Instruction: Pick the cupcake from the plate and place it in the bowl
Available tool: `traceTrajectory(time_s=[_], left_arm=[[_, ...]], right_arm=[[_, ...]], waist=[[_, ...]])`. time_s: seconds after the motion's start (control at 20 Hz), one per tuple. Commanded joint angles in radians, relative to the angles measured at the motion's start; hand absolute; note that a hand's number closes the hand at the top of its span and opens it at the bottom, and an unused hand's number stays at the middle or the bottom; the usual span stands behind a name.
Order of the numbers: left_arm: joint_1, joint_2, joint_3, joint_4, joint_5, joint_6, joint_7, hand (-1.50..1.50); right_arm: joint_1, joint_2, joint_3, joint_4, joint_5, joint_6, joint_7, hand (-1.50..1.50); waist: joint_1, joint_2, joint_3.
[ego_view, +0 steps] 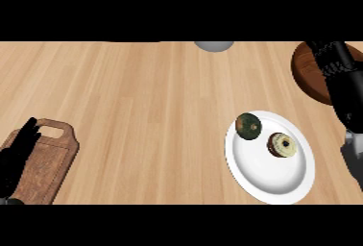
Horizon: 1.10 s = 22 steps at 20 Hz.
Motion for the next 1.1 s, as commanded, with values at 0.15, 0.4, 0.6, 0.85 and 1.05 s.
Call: traceTrajectory(time_s=[0.15,0.4,0.6,0.85,1.05], left_arm=[[-0.077,-0.141,-0.083,-0.120,0.073,-0.047,0.028,0.00],[-0.078,-0.243,-0.135,-0.152,0.133,-0.069,0.034,0.00],[-0.127,-0.304,-0.215,-0.212,0.121,-0.055,0.100,0.00],[-0.179,-0.324,-0.243,-0.235,0.104,-0.031,0.155,0.00],[-0.169,-0.319,-0.239,-0.230,0.108,-0.037,0.157,0.00]], right_arm=[[0.166,-0.020,-0.025,-0.008,0.202,-0.212,0.123,1.50],[0.331,0.013,-0.158,0.097,0.360,-0.510,0.238,-1.50],[0.494,0.139,0.076,-0.060,0.623,-0.645,0.205,-1.50],[0.536,0.076,0.175,-0.060,0.938,-0.511,0.505,-1.50],[0.491,0.042,0.145,-0.087,1.065,-0.300,0.783,-1.50]], waist=[[-0.081,-0.011,0.002],[-0.184,-0.021,0.002],[-0.063,-0.010,0.003],[-0.043,-0.007,-0.003],[-0.028,-0.005,-0.007]])
